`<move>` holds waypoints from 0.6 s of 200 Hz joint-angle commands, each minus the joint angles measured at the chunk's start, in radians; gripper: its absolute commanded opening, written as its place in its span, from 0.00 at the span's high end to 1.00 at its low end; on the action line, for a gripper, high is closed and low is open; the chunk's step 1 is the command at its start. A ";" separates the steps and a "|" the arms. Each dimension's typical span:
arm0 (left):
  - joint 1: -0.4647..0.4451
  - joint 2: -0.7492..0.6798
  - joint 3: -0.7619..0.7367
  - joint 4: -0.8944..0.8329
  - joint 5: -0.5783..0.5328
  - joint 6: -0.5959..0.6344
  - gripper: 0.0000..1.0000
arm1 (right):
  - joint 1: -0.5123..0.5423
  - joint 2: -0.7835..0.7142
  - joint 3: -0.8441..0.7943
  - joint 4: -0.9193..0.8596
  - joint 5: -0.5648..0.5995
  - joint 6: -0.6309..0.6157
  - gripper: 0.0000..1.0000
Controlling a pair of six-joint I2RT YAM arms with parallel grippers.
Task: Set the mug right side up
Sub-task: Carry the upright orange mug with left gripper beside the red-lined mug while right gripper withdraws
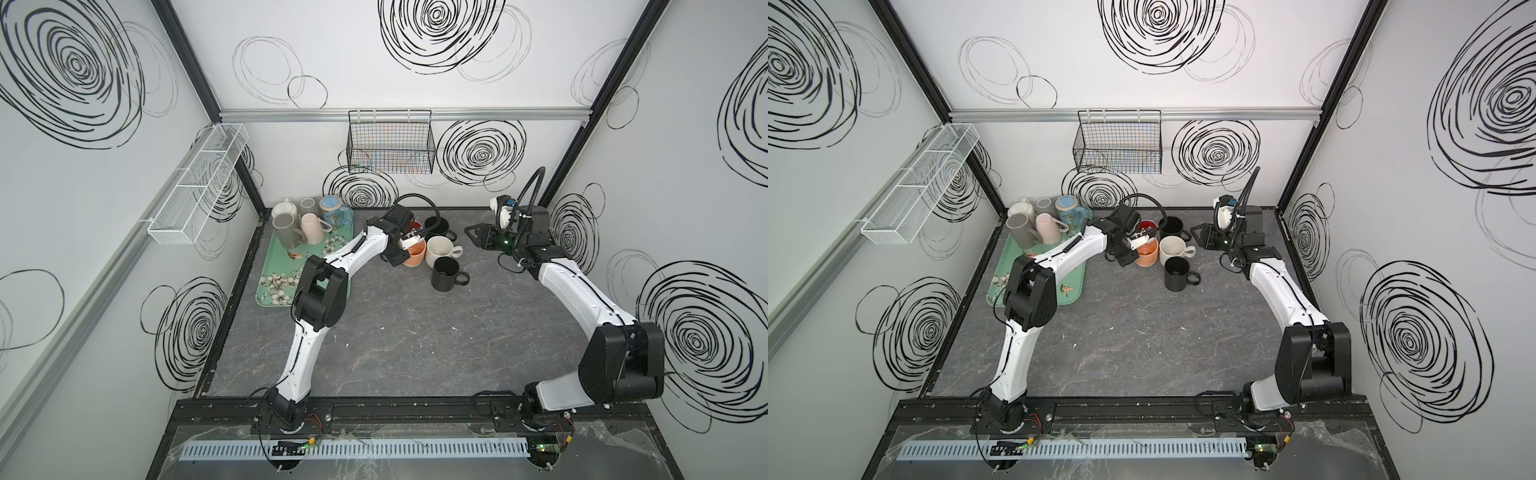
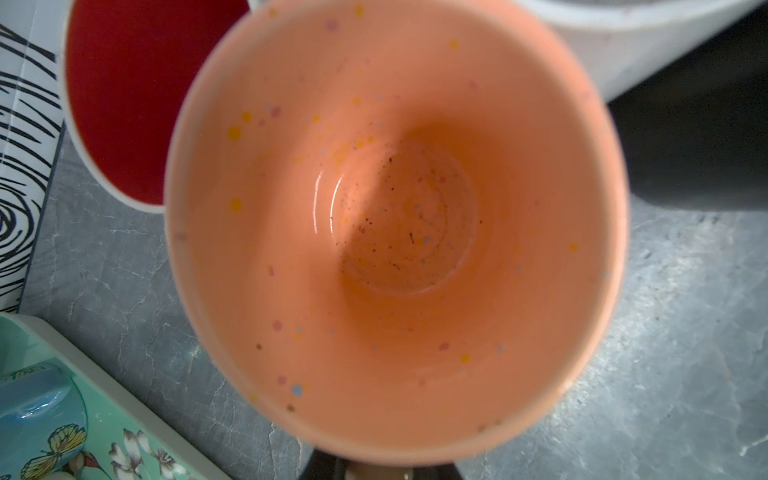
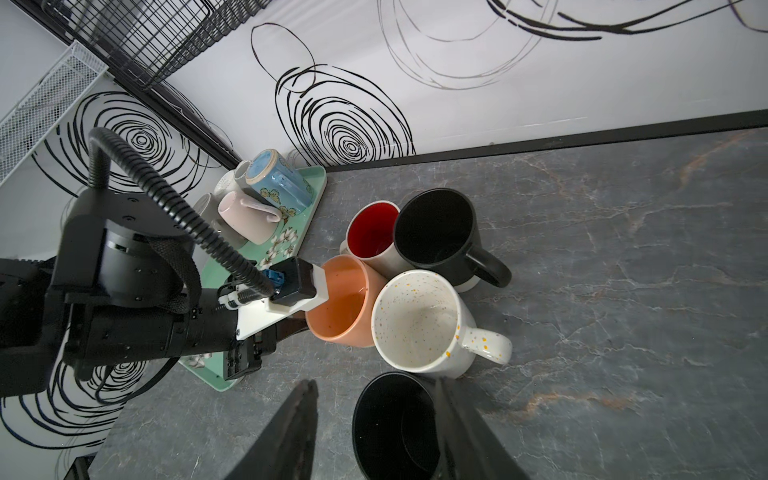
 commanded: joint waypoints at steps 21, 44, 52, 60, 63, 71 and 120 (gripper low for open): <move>-0.005 0.004 0.054 0.049 -0.023 0.011 0.80 | -0.006 0.019 0.038 -0.004 -0.003 -0.018 0.51; -0.006 -0.001 0.050 0.054 -0.028 0.007 0.71 | -0.006 0.024 0.047 -0.006 -0.005 -0.018 0.51; -0.006 -0.004 0.049 0.057 -0.027 0.005 0.68 | -0.006 0.025 0.051 -0.009 -0.005 -0.017 0.51; -0.006 -0.006 0.046 0.057 -0.029 0.003 0.65 | -0.006 0.025 0.053 -0.009 -0.006 -0.017 0.51; -0.005 -0.009 0.047 0.059 -0.029 0.002 0.64 | -0.007 0.025 0.055 -0.009 -0.006 -0.019 0.51; -0.005 -0.015 0.043 0.059 -0.029 0.000 0.62 | -0.006 0.026 0.058 -0.010 -0.006 -0.018 0.51; 0.003 -0.085 0.017 0.056 -0.027 -0.017 0.51 | -0.003 0.031 0.070 -0.004 -0.016 -0.008 0.52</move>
